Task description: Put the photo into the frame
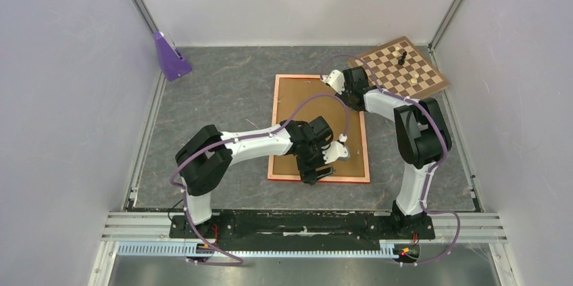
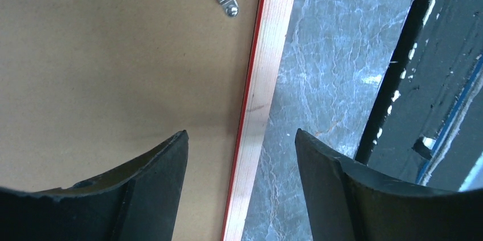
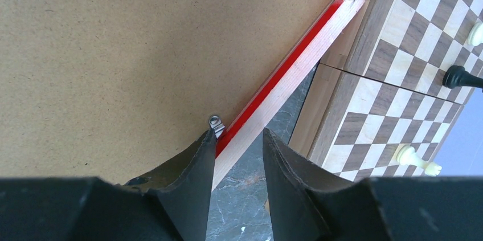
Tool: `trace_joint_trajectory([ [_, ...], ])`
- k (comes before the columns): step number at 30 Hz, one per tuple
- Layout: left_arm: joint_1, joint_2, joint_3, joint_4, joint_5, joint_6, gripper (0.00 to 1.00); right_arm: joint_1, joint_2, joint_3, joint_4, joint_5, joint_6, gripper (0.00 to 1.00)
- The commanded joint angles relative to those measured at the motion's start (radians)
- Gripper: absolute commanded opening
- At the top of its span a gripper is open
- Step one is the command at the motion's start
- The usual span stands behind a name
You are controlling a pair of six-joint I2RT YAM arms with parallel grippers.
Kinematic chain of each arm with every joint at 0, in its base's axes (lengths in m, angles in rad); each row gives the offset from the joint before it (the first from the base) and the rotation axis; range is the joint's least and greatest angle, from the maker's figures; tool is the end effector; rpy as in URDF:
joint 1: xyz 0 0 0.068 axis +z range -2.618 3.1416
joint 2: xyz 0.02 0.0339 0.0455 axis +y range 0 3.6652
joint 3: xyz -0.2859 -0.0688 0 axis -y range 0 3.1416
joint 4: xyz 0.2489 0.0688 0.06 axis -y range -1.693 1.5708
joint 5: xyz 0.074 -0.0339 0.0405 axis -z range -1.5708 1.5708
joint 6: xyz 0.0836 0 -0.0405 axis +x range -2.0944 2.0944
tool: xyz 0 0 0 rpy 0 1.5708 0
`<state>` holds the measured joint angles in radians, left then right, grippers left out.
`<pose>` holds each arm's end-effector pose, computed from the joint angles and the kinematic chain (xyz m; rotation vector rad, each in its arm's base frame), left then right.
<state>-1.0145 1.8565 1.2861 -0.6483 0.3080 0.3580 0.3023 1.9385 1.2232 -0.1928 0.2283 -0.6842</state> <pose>0.1873 -0.3492 0.1597 1.8673 2.1556 -0.5824 0.4311 0.1146 0.1398 -1.0958 2.2466 -0.4442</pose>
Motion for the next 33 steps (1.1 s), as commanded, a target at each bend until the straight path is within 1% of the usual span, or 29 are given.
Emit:
trace_joint_trajectory([
  [1, -0.041, 0.033, -0.002, 0.047, -0.081, 0.051, 0.73, -0.007, -0.006, 0.002, -0.004, -0.045, 0.021, 0.39],
  [5, -0.059, 0.039, -0.021, 0.071, -0.124, 0.056, 0.64, -0.009, -0.001, 0.001, -0.004, -0.042, 0.016, 0.39],
  [11, -0.073, 0.043, -0.06, 0.072, -0.118, 0.063, 0.44, -0.019, 0.007, 0.007, -0.005, -0.039, 0.006, 0.39],
  [15, -0.081, 0.044, -0.084, 0.072, -0.105, 0.067, 0.28, -0.019, 0.013, 0.012, -0.003, -0.029, -0.005, 0.39],
  [17, -0.084, 0.044, -0.095, 0.066, -0.095, 0.069, 0.11, -0.019, 0.016, 0.015, 0.002, -0.02, -0.015, 0.39],
  [18, -0.085, 0.044, -0.098, 0.061, -0.087, 0.071, 0.04, -0.019, 0.018, 0.017, 0.005, -0.012, -0.022, 0.39],
  [19, -0.087, 0.044, -0.102, 0.057, -0.078, 0.071, 0.02, -0.019, 0.02, 0.021, 0.007, -0.004, -0.029, 0.39],
  [33, -0.097, 0.038, -0.167, 0.044, -0.019, 0.091, 0.02, -0.019, 0.058, 0.045, 0.064, 0.094, -0.108, 0.39],
])
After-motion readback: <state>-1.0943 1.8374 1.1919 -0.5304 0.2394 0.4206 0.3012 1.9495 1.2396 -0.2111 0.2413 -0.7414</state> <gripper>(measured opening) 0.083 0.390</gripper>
